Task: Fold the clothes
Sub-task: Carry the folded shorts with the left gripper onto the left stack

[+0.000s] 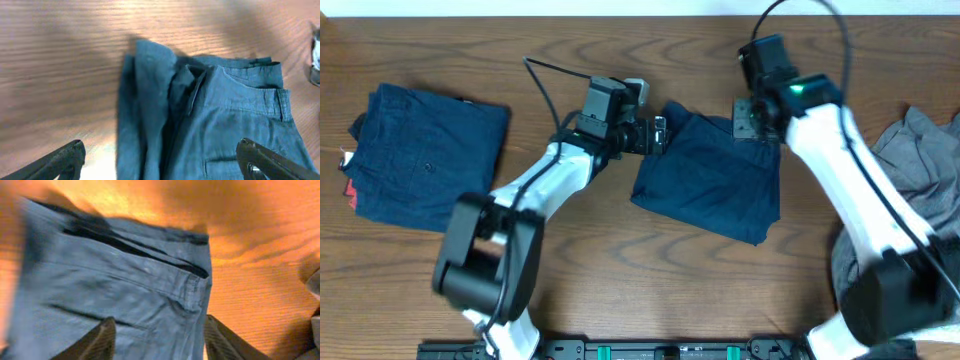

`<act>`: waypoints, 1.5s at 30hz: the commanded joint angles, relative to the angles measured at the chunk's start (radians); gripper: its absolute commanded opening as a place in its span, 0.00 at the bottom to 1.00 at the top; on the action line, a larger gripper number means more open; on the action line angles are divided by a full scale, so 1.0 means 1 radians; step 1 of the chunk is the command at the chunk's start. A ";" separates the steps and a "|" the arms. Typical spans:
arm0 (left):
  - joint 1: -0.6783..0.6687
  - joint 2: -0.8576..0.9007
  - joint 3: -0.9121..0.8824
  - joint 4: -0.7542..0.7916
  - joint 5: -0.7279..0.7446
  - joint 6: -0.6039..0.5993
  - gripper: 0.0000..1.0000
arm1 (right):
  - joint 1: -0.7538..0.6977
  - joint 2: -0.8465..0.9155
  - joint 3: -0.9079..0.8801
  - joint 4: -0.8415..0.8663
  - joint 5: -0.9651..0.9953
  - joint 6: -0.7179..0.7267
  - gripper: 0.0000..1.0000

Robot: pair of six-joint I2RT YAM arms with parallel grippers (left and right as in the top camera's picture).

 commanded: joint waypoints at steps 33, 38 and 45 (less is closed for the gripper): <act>0.179 -0.211 0.005 -0.164 -0.146 0.011 0.06 | -0.024 -0.131 0.011 -0.140 -0.043 0.001 0.62; 0.422 -0.370 0.005 -0.196 -0.262 0.028 0.07 | -0.026 -0.131 0.011 -0.148 -0.043 -0.006 0.61; 0.763 -0.433 0.005 -0.225 -0.262 0.029 0.07 | -0.026 -0.131 0.011 -0.150 -0.044 -0.006 0.61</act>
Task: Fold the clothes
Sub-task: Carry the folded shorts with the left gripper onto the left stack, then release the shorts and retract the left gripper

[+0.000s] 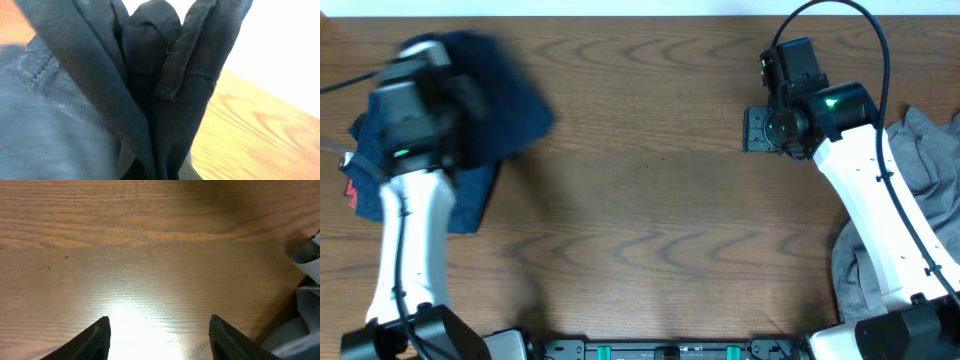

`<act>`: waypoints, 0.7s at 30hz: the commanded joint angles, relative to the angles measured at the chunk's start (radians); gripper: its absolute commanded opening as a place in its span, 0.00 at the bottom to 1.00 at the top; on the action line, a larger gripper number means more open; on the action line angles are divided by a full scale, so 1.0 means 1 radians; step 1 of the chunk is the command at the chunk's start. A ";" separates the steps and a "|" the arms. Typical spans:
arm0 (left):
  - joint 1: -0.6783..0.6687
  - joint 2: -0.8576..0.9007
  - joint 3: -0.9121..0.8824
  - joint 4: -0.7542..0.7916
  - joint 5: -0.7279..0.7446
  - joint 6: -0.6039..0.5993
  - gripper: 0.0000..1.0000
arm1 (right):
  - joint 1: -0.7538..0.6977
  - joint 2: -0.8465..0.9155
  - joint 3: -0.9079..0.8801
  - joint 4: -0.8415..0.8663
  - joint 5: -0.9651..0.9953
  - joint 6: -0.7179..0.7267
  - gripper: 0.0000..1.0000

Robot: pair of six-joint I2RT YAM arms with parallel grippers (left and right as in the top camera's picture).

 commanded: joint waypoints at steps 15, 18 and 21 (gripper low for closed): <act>0.396 0.068 -0.005 -0.064 -0.021 -0.029 0.61 | -0.017 -0.014 0.006 -0.002 0.003 -0.007 0.63; 0.396 0.068 -0.005 -0.065 -0.016 -0.030 0.97 | -0.017 -0.014 0.006 -0.002 0.003 -0.007 0.63; 0.396 0.068 -0.005 -0.063 -0.015 -0.031 0.98 | -0.017 -0.014 0.006 -0.002 0.003 -0.007 0.63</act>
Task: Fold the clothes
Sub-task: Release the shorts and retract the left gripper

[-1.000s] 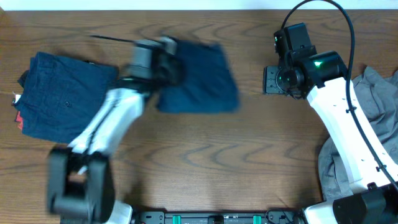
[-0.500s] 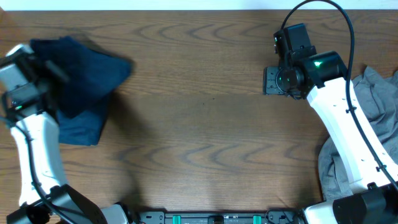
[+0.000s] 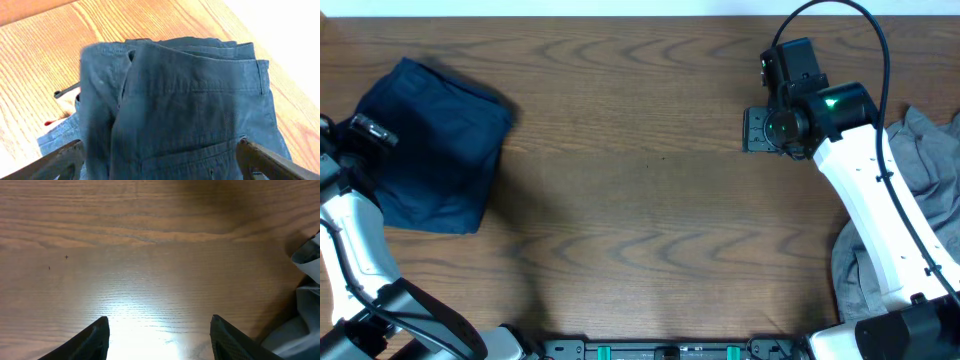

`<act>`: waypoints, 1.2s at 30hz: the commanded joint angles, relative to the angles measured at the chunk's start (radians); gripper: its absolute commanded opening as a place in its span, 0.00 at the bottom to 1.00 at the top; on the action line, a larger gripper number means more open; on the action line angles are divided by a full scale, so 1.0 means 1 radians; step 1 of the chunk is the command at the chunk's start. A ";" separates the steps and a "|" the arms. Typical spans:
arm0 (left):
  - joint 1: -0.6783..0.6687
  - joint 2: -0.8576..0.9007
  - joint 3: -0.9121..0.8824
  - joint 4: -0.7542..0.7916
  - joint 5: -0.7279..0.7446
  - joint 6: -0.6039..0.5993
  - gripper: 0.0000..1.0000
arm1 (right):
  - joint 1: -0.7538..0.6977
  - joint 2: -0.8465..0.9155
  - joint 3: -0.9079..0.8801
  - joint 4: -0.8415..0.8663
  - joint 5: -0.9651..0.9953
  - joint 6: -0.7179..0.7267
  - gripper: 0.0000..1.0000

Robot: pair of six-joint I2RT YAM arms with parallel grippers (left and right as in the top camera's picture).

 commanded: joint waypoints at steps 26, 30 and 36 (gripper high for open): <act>-0.856 0.099 -0.004 -0.446 -0.033 0.092 0.98 | -0.188 0.098 -0.002 0.068 -0.287 -0.085 0.99; -0.861 0.068 0.002 -0.673 -0.032 0.085 0.98 | -0.280 0.098 -0.002 -0.061 -0.284 -0.089 0.99; -0.850 -0.086 -0.002 -0.848 -0.080 0.067 0.98 | -0.341 0.068 -0.004 -0.177 -0.283 -0.142 0.99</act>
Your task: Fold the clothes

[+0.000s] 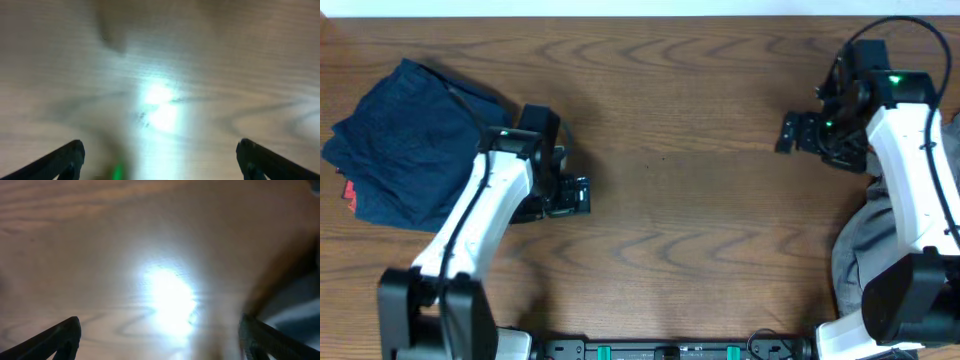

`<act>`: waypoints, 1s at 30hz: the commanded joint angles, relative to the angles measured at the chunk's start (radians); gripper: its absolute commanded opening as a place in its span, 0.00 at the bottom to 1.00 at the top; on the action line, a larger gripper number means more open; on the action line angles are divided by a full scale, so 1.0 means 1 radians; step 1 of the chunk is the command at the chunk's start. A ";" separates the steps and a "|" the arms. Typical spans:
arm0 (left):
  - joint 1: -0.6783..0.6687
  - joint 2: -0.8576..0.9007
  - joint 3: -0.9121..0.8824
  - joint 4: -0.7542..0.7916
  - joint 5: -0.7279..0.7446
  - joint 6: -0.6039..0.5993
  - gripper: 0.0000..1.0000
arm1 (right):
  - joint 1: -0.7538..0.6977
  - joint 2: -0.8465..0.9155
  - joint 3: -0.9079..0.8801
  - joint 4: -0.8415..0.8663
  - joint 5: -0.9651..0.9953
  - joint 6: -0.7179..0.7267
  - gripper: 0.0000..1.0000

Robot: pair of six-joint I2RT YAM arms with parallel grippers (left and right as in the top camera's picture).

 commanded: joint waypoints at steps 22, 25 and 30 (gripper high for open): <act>0.004 -1.091 -0.392 0.291 -0.114 -0.013 0.98 | 0.104 -1.166 -0.782 0.506 0.183 0.046 0.99; 0.004 -1.088 -0.392 0.244 -0.114 -0.013 0.98 | 0.104 -1.243 -0.798 0.391 0.183 0.046 0.99; 0.004 -1.087 -0.392 0.195 -0.114 -0.013 0.98 | 0.104 -1.269 -0.798 0.192 0.183 0.046 0.99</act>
